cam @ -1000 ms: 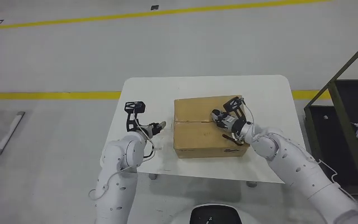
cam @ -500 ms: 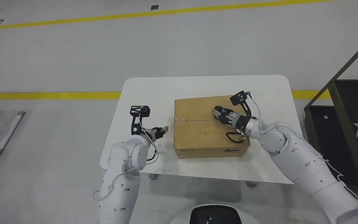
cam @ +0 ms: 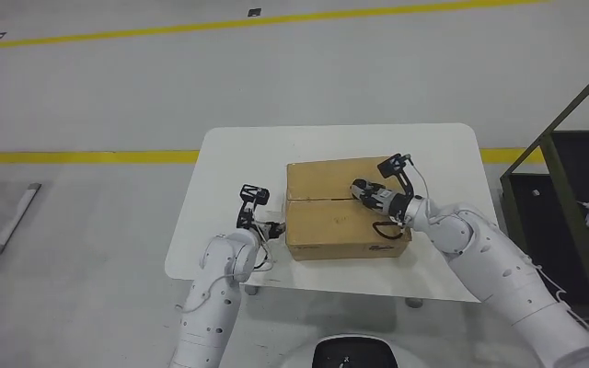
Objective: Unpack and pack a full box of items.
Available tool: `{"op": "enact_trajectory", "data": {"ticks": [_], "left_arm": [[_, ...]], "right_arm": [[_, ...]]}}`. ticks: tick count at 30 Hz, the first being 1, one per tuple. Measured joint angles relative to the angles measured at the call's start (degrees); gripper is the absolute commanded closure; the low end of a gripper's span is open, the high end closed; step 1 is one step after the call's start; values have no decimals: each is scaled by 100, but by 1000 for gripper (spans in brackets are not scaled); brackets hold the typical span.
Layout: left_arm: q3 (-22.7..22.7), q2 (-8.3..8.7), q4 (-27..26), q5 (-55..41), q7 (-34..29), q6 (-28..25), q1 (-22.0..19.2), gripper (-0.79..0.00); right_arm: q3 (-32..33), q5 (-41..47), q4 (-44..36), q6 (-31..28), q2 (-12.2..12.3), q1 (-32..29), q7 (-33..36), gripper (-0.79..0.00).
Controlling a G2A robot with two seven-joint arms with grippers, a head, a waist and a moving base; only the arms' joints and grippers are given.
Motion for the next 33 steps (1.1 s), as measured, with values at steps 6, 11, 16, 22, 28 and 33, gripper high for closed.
{"op": "enact_trajectory", "data": {"ticks": [6,11,16,22,28,33], "left_arm": [[90,-34,319,-220,413,-18,-155,-785],[94,-54,465,-422,976,-70,-209,-785],[-41,-56,449,-694,1348,38,-186,-785],[-208,-44,255,-903,1549,213,-112,-785],[-241,-46,167,-992,1600,340,-130,-785],[-225,-57,138,-975,1632,538,-237,-785]], "right_arm": [[-54,-36,19,-17,-29,7,14,0],[-88,-73,77,-25,-53,45,17,0],[-115,-103,138,-42,-80,116,18,0],[-147,-104,219,-70,-111,161,21,0],[-156,-92,275,-94,-135,197,29,0],[-132,-82,322,-111,-146,240,48,0]]}}
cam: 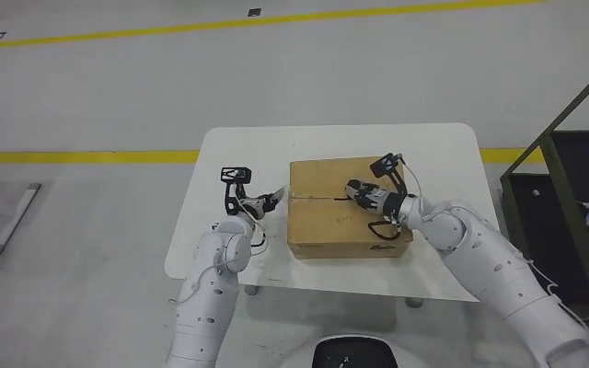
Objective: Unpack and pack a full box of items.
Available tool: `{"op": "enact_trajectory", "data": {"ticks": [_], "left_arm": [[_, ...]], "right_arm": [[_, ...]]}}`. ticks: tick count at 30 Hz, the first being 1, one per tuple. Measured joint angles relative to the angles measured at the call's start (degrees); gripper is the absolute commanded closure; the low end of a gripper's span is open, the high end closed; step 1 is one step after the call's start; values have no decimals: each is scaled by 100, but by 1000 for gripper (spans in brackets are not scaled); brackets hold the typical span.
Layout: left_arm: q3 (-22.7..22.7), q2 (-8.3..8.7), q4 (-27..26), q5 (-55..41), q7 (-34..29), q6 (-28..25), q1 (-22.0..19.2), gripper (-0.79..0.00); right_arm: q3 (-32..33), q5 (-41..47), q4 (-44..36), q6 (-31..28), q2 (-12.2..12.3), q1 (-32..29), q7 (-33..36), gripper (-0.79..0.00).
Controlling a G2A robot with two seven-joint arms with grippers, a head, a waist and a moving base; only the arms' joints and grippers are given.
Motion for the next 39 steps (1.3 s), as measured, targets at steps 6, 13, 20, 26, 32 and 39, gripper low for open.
{"op": "enact_trajectory", "data": {"ticks": [6,13,20,26,32,39], "left_arm": [[114,-6,-198,151,-73,-38,-147,-785],[527,-27,-409,887,-172,-200,-465,-785],[1138,-122,-298,1536,-143,-292,-891,-785],[1472,-231,-103,1343,-145,-461,-1158,-785],[1880,-357,46,1232,-145,-684,-1427,-785],[2555,-593,354,1143,-36,-873,-1859,-785]], "right_arm": [[41,23,-28,-43,2,-21,88,0],[135,76,-169,-47,19,-69,210,0],[523,410,-325,-102,99,-111,344,0],[1229,782,-627,-12,259,-325,467,0],[2033,1059,-802,64,433,-577,563,0],[2805,1318,-803,70,597,-889,674,0]]}}
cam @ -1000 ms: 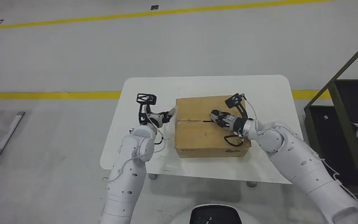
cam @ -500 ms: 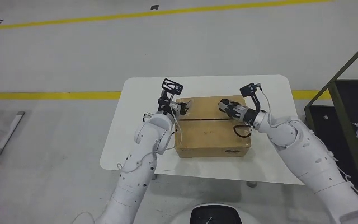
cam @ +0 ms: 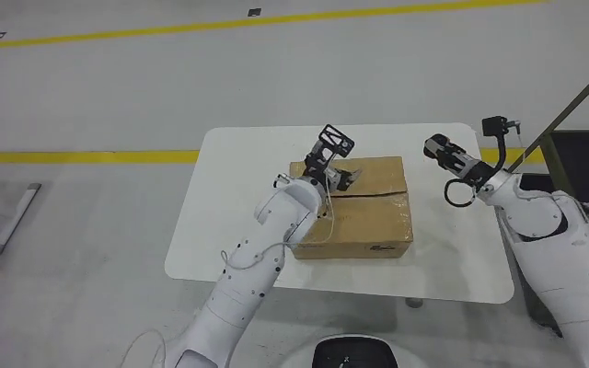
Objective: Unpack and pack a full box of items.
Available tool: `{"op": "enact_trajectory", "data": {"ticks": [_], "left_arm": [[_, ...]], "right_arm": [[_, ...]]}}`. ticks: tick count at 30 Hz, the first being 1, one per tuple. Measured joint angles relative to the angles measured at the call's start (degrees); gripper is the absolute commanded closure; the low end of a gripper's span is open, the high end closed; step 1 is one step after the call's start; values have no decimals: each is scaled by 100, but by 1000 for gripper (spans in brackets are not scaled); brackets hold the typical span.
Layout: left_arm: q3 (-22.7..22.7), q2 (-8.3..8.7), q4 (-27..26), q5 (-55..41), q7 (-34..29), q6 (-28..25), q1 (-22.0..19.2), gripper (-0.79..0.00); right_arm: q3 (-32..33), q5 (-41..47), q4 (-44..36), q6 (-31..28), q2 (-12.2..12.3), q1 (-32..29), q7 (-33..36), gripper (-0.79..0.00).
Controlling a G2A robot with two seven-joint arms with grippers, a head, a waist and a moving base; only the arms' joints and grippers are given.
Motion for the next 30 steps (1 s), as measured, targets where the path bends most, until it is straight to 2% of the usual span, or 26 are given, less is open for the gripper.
{"op": "enact_trajectory", "data": {"ticks": [7,9,11,13,15,18,21,24,25,26,27,28,30], "left_arm": [[665,-298,357,-180,87,-179,-446,-785],[815,-392,434,-298,109,-212,-561,-785],[917,-459,491,-345,113,-228,-637,-785],[976,-514,554,-393,118,-242,-682,-785],[973,-548,592,-450,87,-233,-691,-785],[883,-559,556,-483,-4,-153,-669,-785],[661,-518,416,-451,-163,-1,-570,-785],[267,-418,127,-354,-473,269,-347,-785],[140,-385,24,-331,-573,349,-267,-785],[6,-351,-87,-297,-678,433,-181,-785],[-175,-304,-256,-237,-803,536,-58,-785],[-313,-269,-391,-182,-884,608,40,-785],[-639,-188,-702,-43,-1082,776,290,-785]], "right_arm": [[449,294,7,-60,101,-313,131,-3],[531,431,8,-70,120,-389,199,-34],[585,586,0,-71,137,-445,318,-117],[639,794,2,-63,155,-479,503,-120],[689,1062,27,-46,174,-493,740,-139],[745,1423,52,-23,201,-476,1082,-126],[729,1780,80,-32,213,-426,1388,-108],[654,2440,164,100,211,-337,1844,-123],[635,2600,202,156,213,-295,1982,-169],[610,2712,237,208,218,-250,2124,-302],[565,2820,274,270,223,-191,2318,-499],[523,2905,287,307,226,-148,2481,-785],[413,3117,287,375,235,-57,2945,-785]]}}
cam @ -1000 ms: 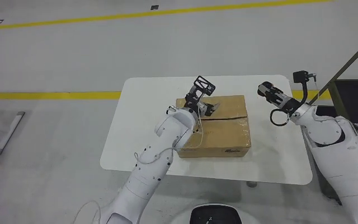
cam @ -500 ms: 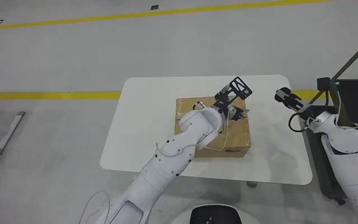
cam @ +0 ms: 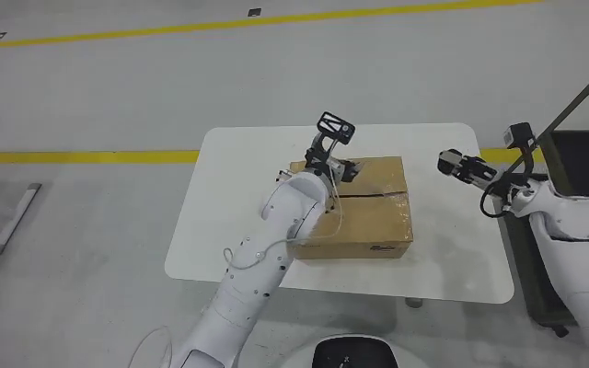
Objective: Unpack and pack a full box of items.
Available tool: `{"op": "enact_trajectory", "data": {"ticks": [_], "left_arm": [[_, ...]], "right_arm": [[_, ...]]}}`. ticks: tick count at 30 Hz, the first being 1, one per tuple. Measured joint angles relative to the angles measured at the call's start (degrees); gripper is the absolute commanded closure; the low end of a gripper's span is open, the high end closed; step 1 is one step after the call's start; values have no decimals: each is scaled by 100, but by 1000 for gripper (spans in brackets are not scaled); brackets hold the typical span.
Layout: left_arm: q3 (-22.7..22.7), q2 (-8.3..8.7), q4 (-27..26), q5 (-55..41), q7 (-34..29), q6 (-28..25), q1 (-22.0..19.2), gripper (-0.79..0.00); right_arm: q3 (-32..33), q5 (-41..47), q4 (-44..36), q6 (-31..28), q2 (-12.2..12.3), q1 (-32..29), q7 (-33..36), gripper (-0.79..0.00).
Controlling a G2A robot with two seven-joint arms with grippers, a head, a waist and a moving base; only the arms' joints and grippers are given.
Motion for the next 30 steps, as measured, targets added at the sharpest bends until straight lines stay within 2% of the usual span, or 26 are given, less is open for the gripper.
{"op": "enact_trajectory", "data": {"ticks": [5,8,16,21,24,30], "left_arm": [[-672,148,-632,247,-398,269,564,-785],[-979,205,-915,317,-606,388,861,-785],[-1391,266,-1327,285,-760,588,1397,-785],[-1424,268,-1358,266,-712,607,1471,-785],[-1423,263,-1355,250,-683,601,1445,-785],[-1426,258,-1309,266,-618,558,1404,-785]], "right_arm": [[-196,-316,-159,5,55,184,630,-785],[-224,-826,-232,-102,74,198,607,-785],[-250,-621,-443,80,83,104,547,-785],[-393,-333,-856,561,112,71,1004,-785],[-590,-527,-939,783,115,124,1092,-785],[-1157,-778,-683,1346,69,392,1119,-785]]}}
